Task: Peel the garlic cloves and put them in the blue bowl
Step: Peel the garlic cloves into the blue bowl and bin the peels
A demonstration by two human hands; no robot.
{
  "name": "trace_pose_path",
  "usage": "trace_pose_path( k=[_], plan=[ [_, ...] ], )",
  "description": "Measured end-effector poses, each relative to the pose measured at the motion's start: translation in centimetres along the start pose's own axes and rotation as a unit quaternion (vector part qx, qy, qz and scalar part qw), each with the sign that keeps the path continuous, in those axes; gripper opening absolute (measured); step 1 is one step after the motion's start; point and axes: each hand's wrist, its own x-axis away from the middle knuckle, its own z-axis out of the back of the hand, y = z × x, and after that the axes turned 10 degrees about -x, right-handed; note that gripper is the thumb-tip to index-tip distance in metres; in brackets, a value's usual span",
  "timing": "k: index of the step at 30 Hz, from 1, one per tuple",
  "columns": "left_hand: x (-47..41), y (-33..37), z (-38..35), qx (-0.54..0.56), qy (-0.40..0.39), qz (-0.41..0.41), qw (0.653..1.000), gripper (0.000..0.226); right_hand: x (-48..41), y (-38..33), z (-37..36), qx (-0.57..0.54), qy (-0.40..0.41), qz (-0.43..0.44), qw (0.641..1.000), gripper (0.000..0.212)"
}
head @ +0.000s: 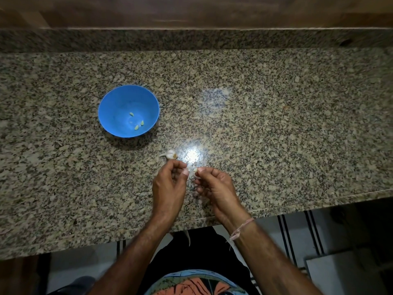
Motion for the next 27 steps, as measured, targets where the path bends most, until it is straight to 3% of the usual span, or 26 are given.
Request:
trace_pose_path(
  k=[2, 8, 12, 15, 17, 19, 23, 27],
  plan=[
    [-0.1, -0.1, 0.0, -0.005, -0.011, -0.026, 1.0, 0.013, -0.1, 0.1, 0.1, 0.008, 0.0, 0.007, 1.0, 0.018],
    [-0.1, -0.2, -0.1, -0.062, -0.006, -0.087, 0.994, 0.007, -0.3, 0.2, 0.3, 0.024, -0.001, 0.004, 1.0, 0.027],
    [-0.2, -0.5, -0.2, -0.064, 0.007, -0.051, 0.997, 0.006, -0.4, 0.4, 0.0, 0.028, -0.008, 0.006, 1.0, 0.024],
    [-0.4, -0.5, -0.2, -0.013, 0.005, 0.012, 1.0, 0.007, -0.7, 0.9, 0.1, 0.16, 0.028, 0.098, 0.982, 0.006],
    [-0.3, -0.4, -0.2, 0.013, 0.001, 0.029, 1.0, 0.012, -1.0, 1.4, 0.4, 0.272, 0.05, 0.204, 0.939, 0.016],
    [-0.4, -0.4, -0.2, 0.026, 0.001, 0.033, 0.999, 0.015, -1.0, 1.3, 0.5, 0.28, 0.025, 0.25, 0.927, 0.023],
    [-0.5, -0.4, -0.3, 0.024, -0.005, 0.034, 0.999, 0.009, -1.1, 1.1, 0.3, 0.26, -0.037, 0.27, 0.926, 0.017],
    [-0.7, -0.8, 0.0, -0.012, 0.002, 0.036, 0.999, 0.01, -1.8, 1.5, 0.4, 0.271, 0.012, 0.282, 0.92, 0.011]
  ],
)
